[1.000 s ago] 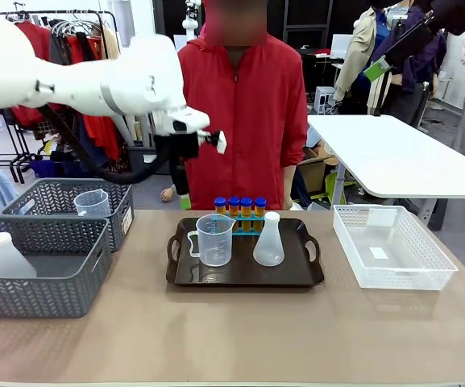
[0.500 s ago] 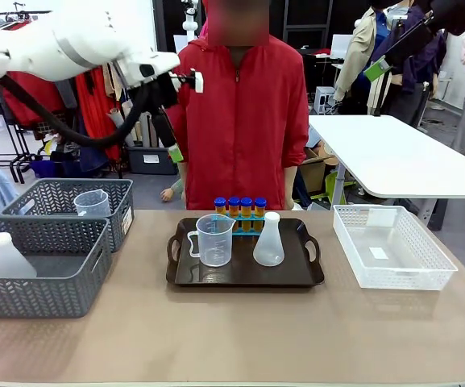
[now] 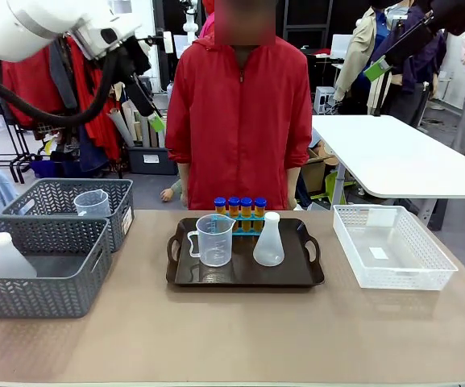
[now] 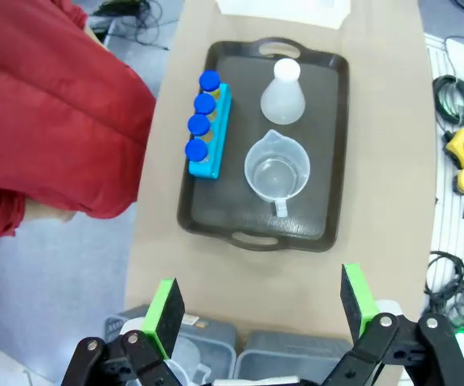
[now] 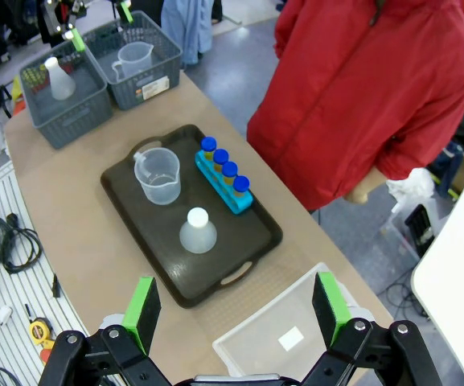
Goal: Prepare the laboratory tools.
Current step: Pick up one Large Measuring Cup and place it on the Handle tray.
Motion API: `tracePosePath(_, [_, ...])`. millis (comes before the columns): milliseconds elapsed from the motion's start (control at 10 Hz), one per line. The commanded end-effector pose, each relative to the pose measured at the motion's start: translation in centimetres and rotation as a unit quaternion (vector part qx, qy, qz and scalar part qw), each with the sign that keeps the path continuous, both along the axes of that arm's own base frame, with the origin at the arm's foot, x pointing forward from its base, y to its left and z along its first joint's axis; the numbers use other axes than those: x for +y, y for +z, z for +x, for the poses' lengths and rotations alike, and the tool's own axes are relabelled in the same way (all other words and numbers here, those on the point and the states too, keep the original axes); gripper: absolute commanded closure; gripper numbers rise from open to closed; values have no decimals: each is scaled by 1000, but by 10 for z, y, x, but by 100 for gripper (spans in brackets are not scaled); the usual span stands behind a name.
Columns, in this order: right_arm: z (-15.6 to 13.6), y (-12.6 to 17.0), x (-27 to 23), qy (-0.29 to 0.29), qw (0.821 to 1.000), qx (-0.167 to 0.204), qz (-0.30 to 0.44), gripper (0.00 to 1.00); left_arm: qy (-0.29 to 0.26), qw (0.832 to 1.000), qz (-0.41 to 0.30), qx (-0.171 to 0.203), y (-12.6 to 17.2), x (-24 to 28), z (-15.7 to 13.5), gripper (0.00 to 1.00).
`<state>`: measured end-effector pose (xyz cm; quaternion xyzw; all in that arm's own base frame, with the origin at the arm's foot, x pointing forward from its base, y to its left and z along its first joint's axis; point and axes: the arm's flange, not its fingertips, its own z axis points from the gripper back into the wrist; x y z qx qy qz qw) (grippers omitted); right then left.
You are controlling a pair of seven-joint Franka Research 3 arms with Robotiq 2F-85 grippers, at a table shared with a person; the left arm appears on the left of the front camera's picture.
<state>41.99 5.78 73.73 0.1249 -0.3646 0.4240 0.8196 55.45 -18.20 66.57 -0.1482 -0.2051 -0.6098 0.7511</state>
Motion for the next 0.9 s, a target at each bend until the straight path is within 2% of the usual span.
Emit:
tracePosePath(0, [-1,1,0,2,1000,-1,0,0,-9,999,-17,-26,9,13,-7,0])
tracePosePath(200, [-1,1,0,2,1000,-1,0,0,15,999,-7,-43,7,14,-7,0])
tracePosePath(300, [-1,1,0,2,1000,-1,0,0,5,1000,-7,-20,14,10,-3,0])
tracePosePath(700, [-1,1,0,2,1000,-1,0,0,6,1000,-7,-23,13,8,-2,0])
tracePosePath(800, [-1,1,0,2,1000,-1,0,0,-6,999,-35,-4,10,10,-5,0])
